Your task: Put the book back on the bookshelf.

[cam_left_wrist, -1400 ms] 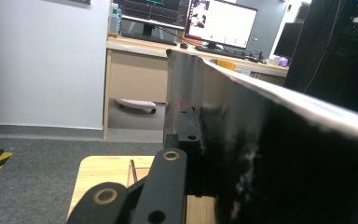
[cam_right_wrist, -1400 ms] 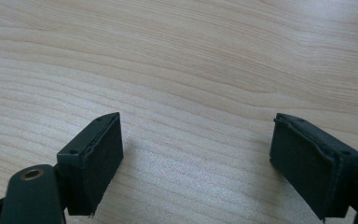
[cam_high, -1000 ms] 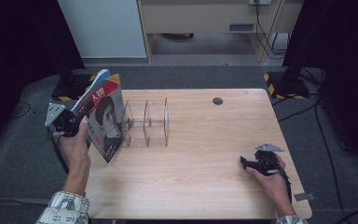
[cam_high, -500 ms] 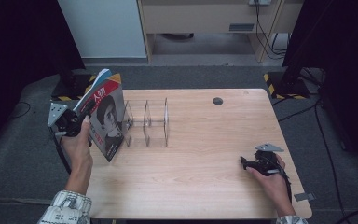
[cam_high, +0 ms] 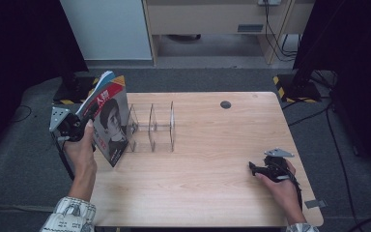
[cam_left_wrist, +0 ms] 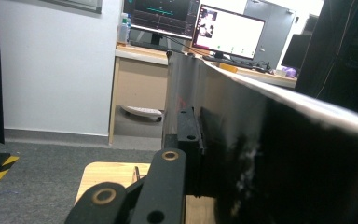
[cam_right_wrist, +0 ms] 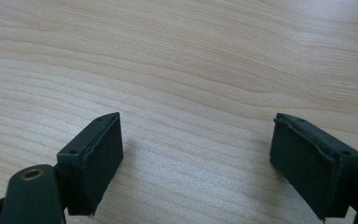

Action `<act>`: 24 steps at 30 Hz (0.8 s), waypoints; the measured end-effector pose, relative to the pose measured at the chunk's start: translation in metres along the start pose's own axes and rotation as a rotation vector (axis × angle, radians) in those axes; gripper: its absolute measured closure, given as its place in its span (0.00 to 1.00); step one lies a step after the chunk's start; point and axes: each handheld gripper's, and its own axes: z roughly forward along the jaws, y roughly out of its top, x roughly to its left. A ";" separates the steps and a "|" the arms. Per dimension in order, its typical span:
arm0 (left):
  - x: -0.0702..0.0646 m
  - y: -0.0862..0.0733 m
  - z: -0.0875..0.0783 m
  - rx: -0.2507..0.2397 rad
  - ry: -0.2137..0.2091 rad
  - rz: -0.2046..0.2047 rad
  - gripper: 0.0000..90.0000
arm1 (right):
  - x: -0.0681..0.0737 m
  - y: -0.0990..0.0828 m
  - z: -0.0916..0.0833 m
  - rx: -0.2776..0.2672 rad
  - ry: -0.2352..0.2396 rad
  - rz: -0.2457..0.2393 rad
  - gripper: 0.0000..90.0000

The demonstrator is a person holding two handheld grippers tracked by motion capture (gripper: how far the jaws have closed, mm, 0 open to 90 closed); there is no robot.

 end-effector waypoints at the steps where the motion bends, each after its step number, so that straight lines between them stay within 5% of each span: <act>1: 0.000 0.000 0.000 -0.001 0.001 0.000 0.94 | 0.000 0.000 0.000 0.000 0.000 0.000 0.19; 24: 0.003 -0.002 0.001 0.030 0.004 0.020 0.93 | 0.000 0.000 0.000 -0.001 -0.003 0.004 0.19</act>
